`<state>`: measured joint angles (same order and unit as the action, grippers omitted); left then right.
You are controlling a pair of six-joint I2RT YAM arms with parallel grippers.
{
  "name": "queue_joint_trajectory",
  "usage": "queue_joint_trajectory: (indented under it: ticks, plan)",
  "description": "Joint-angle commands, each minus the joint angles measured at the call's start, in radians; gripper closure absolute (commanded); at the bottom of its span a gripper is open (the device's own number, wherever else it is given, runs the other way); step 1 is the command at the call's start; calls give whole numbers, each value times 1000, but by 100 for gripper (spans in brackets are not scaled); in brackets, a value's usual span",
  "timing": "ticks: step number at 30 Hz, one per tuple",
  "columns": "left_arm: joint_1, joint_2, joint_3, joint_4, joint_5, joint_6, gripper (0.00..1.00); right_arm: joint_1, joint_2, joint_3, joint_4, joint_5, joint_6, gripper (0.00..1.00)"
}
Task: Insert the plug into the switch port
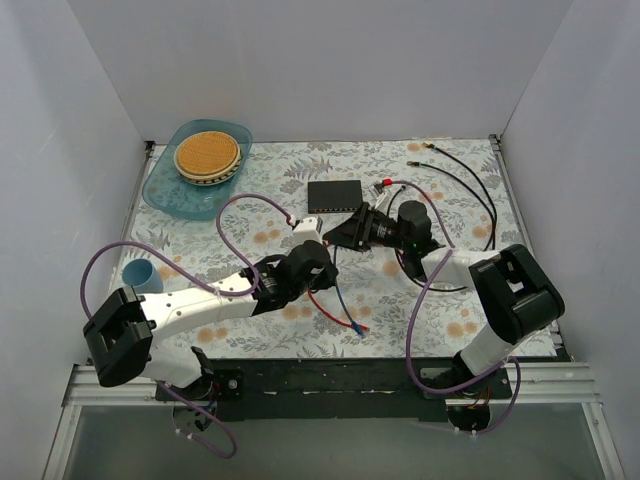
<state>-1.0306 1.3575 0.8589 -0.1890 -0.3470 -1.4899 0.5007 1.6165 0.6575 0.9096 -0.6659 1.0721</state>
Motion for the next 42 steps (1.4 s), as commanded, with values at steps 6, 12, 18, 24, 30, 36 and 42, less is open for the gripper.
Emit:
queue_joint_trajectory:
  ticks: [6, 12, 18, 24, 30, 36, 42]
  plan:
    - [-40, -80, -55, -4, -46, -44, 100, -36, 26, 266, -210, 65, -116, 40]
    - [-68, -83, -64, 2, -49, -46, 100, -51, 54, 304, -160, 19, -121, 49]
    - [-132, -52, -69, 6, -78, -62, 100, -62, 106, 274, 58, -34, -20, 64]
    - [-163, -32, -87, 2, -107, -99, 100, -67, 86, 303, 20, -72, -79, 93]
    - [-163, -155, -74, -118, -283, -115, 17, -67, 19, 393, -355, -121, -450, 99]
    - [-76, -340, -60, -96, -252, 26, 2, -68, -59, 395, -664, -193, -793, 99]
    - [127, -397, -14, 34, 55, 152, 6, -50, -159, 291, -736, -334, -917, 99]
